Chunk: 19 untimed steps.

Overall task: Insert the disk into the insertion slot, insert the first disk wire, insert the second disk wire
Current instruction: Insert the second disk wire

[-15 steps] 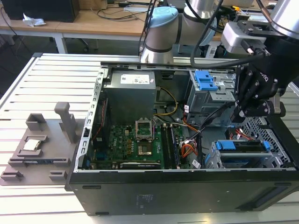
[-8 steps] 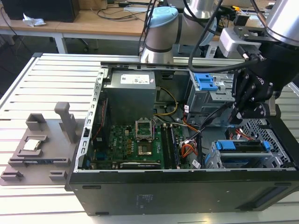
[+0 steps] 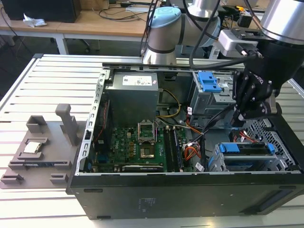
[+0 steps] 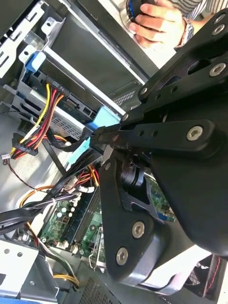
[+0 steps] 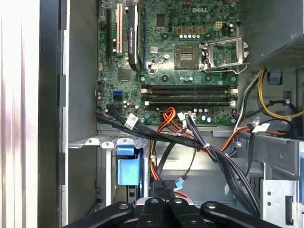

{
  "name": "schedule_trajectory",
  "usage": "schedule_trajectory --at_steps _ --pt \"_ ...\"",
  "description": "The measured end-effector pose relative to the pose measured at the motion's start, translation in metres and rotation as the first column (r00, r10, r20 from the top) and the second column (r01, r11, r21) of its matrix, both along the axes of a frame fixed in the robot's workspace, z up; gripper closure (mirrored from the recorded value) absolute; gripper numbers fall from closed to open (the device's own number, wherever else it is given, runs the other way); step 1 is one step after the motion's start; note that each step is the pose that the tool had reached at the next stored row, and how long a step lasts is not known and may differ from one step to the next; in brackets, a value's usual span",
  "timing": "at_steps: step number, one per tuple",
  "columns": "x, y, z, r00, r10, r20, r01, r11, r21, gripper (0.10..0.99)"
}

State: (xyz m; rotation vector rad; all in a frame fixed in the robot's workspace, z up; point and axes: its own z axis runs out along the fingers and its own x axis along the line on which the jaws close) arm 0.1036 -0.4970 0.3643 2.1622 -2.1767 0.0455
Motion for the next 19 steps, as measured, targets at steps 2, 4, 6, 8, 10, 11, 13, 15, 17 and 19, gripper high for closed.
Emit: schedule_trajectory --at_steps 2,4,6,8,10,11,13,15,17,19 --pt "0.0000 0.0045 -0.0016 1.0000 0.007 -0.0002 -0.007 0.9997 -0.022 0.980" --pt "0.0000 0.0084 -0.0027 0.9999 0.014 -0.0005 -0.014 0.9985 -0.053 0.980" --pt "0.0000 0.0120 -0.0039 0.9998 0.020 -0.0009 -0.020 0.9969 -0.076 0.980" --pt "0.0000 0.0203 -0.0067 0.9995 0.032 -0.0020 -0.032 0.9924 -0.119 0.980" --pt "0.0000 0.0261 -0.0112 0.9992 0.039 -0.0023 -0.039 0.9911 -0.128 0.980" --pt "0.0000 0.0266 -0.0116 0.9992 0.040 -0.0022 -0.039 0.9910 -0.128 0.980" --pt "0.0000 0.0266 -0.0116 0.9992 0.040 -0.0023 -0.039 0.9910 -0.128 0.980" --pt "0.0000 0.0267 -0.0117 0.9992 0.040 -0.0023 -0.040 0.9910 -0.128 0.980" --pt "0.0000 0.0268 -0.0117 0.9992 0.040 -0.0023 -0.040 0.9910 -0.128 0.980" --pt "0.0000 0.0268 -0.0117 0.9992 0.040 -0.0023 -0.040 0.9910 -0.128 0.980"
